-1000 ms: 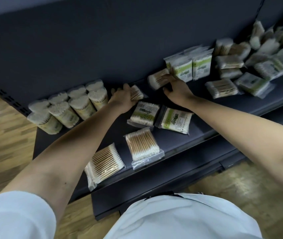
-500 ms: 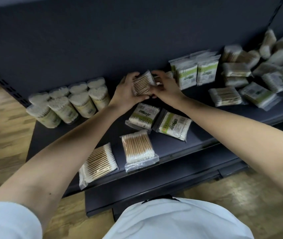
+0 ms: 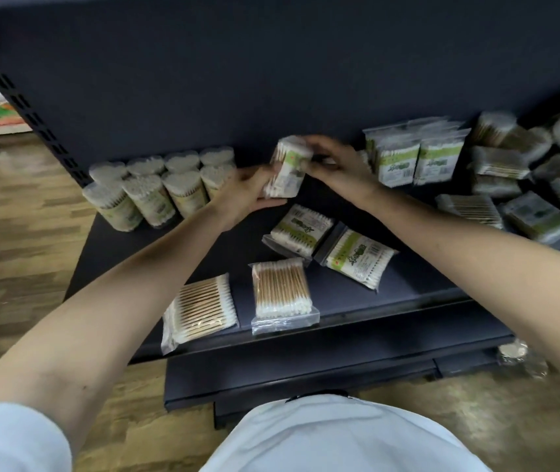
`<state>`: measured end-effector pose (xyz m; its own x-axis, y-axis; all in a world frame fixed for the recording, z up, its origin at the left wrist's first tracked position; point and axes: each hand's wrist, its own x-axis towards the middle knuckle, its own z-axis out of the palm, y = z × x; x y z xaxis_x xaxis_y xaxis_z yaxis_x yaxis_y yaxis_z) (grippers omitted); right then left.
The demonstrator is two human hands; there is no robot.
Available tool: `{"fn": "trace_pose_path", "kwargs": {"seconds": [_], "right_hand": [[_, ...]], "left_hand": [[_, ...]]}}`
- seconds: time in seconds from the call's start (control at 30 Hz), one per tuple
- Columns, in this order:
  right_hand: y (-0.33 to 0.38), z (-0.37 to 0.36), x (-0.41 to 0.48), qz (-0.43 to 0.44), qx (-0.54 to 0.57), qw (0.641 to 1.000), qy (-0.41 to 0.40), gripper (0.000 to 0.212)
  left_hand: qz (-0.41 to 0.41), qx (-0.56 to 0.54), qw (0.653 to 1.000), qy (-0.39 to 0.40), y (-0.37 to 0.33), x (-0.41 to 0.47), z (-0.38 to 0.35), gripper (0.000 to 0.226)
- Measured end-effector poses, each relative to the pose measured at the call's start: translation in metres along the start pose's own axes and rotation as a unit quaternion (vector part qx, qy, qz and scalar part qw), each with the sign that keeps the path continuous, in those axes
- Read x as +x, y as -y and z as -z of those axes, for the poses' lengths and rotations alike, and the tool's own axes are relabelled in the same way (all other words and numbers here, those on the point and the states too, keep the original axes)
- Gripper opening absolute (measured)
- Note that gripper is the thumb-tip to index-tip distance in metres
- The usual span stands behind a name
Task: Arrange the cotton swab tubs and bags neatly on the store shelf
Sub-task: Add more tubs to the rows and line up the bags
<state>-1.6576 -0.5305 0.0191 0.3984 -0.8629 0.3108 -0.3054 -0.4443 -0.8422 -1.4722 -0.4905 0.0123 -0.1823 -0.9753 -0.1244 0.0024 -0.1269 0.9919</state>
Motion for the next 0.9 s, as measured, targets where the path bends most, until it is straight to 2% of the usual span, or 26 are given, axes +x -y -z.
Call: {"fn": "trace_pose_path", "kwargs": {"seconds": [0.07,0.17,0.3,0.43,0.5,0.57,0.63,0.9], "right_hand": [[-0.004,0.003,-0.003,-0.013,0.007,1.0,0.006,0.036],[-0.013,0.008,-0.008,-0.009,-0.011,0.999,-0.03,0.031],[-0.025,0.015,-0.018,-0.017,-0.042,0.996,-0.075,0.029],[-0.034,0.023,-0.026,-0.035,-0.047,0.993,-0.105,0.028],[-0.038,0.027,-0.03,-0.044,-0.042,0.99,-0.125,0.027],[-0.04,0.03,-0.033,-0.054,-0.044,0.987,-0.143,0.027],[-0.042,0.032,-0.035,-0.064,-0.037,0.986,-0.152,0.027],[-0.044,0.026,-0.049,-0.063,-0.037,0.984,-0.163,0.025]], "left_hand": [[-0.005,0.02,1.0,-0.005,0.003,-0.001,-0.001,0.033],[-0.034,0.077,0.996,-0.014,0.005,-0.002,-0.004,0.029],[-0.057,0.102,0.993,-0.024,0.005,-0.003,-0.012,0.02],[-0.073,0.164,0.984,-0.008,0.011,-0.004,-0.021,0.035],[-0.054,0.272,0.96,0.044,0.015,-0.002,-0.021,0.051],[-0.031,0.4,0.911,0.098,0.02,-0.001,-0.021,0.067],[-0.028,0.451,0.886,0.107,0.026,-0.001,-0.022,0.074],[-0.031,0.386,0.92,0.064,0.026,-0.001,-0.023,0.088]]}}
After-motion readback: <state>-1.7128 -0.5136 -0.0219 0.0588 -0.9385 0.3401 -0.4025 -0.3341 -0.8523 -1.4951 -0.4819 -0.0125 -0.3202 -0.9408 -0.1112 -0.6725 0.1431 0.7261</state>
